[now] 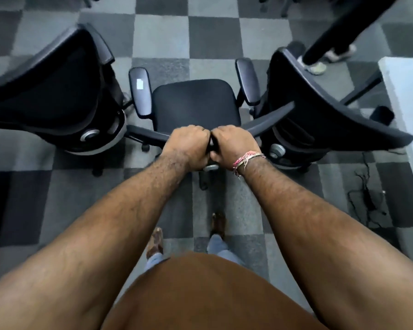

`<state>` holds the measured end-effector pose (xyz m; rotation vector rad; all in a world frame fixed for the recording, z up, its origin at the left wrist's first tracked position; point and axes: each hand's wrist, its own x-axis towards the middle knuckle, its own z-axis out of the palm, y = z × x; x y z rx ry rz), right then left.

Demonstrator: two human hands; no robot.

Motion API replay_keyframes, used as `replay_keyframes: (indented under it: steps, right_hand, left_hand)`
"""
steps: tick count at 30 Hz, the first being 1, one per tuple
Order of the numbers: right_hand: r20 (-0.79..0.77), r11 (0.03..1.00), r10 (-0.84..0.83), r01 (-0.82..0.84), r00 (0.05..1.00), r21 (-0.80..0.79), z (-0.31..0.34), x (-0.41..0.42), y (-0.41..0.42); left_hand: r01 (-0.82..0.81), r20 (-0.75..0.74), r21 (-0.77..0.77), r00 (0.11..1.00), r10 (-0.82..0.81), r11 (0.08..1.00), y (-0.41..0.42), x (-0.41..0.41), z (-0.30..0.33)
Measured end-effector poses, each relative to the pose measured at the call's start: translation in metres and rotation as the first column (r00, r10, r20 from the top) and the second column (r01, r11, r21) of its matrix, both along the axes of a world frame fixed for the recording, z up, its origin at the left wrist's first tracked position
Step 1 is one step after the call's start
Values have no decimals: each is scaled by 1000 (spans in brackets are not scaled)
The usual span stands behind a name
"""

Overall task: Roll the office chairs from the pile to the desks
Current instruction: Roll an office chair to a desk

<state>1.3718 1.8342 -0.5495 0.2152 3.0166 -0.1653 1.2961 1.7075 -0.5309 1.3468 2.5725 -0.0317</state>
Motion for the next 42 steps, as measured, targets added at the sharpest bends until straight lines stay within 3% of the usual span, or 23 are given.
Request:
replay_keyframes:
  steps: [5,16,28,37,42]
  right_hand:
    - [169,994,86,-96,982,51,-1,-20,23]
    - [70,969,224,-230,972,86,-2,31,-15]
    - [36,904,419,-421,907,76,-2,177,-122]
    - [32,757,648,-648,761,87,-5,270,-171]
    - [51,600,794,-794,606,97,-5,302,-190]
  left_hand:
    - [-214,-33,-97,977,211,972,24,17,-8]
    - [-322,-127,-224,945,300,920,-7,66,-8]
    - [-475,-157,-212,879,450,854,-123,230,-12]
    - [-658,-129,-216,752,646,722,-175,358,-14]
    - [-777,-126,-234,621,774,585,-189,417,-12]
